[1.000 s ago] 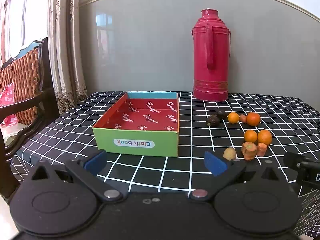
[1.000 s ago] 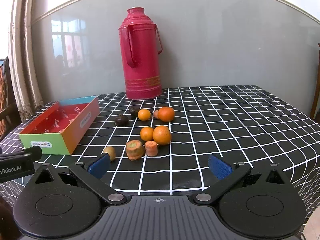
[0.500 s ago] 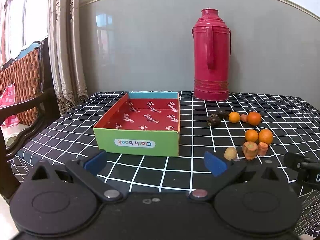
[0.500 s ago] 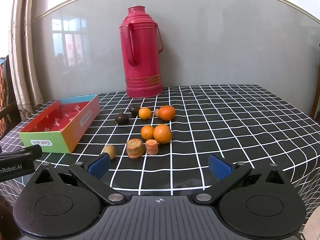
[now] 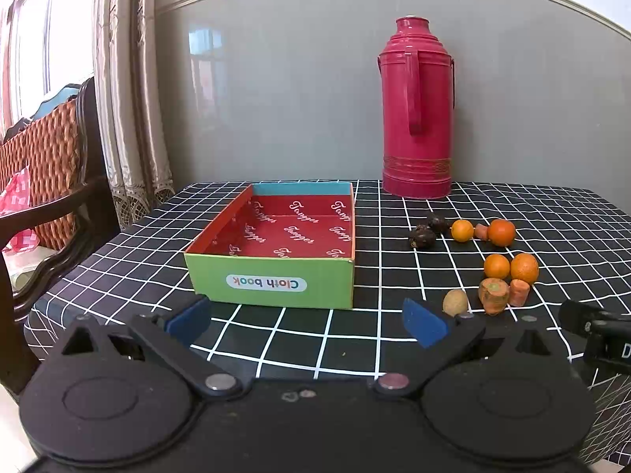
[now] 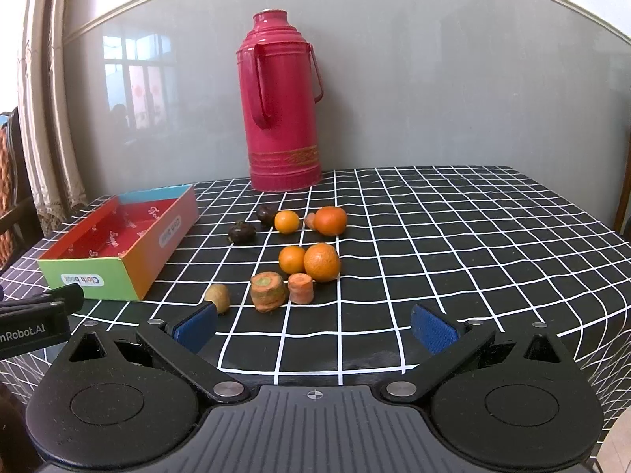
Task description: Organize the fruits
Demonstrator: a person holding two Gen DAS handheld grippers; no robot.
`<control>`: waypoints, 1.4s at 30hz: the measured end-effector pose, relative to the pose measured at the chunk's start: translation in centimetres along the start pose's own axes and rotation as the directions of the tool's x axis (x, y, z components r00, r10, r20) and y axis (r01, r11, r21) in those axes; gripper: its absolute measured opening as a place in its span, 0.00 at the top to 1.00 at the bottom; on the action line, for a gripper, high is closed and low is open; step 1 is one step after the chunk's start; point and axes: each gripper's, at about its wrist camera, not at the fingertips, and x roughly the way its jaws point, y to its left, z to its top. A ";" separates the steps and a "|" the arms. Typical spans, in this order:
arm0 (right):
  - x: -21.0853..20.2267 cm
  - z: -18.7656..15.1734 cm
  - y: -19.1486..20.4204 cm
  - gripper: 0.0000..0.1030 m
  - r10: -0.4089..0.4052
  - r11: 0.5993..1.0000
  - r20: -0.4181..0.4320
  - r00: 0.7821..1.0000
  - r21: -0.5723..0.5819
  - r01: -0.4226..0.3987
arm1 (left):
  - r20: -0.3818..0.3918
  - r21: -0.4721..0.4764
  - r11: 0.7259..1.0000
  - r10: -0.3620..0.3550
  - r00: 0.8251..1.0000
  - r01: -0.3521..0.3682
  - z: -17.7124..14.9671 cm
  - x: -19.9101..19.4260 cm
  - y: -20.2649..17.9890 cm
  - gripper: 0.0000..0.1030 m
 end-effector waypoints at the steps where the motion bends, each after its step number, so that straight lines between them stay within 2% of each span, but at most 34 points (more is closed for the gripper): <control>1: 0.0 0.0 0.0 0.00 0.000 1.000 0.000 1.000 -0.001 0.000 | 0.000 0.000 1.000 0.000 1.000 0.000 0.0 0.0 0.0 0.06; 31: 0.0 0.2 0.2 0.00 0.007 1.000 -0.004 1.000 -0.002 -0.007 | -0.007 0.036 0.999 -0.014 1.000 0.014 0.0 0.0 -0.5 0.06; 42: -0.1 0.6 -0.7 0.00 0.013 0.999 0.000 1.000 0.043 -0.013 | -0.003 0.122 0.992 -0.040 0.999 0.040 0.2 0.5 -1.8 0.06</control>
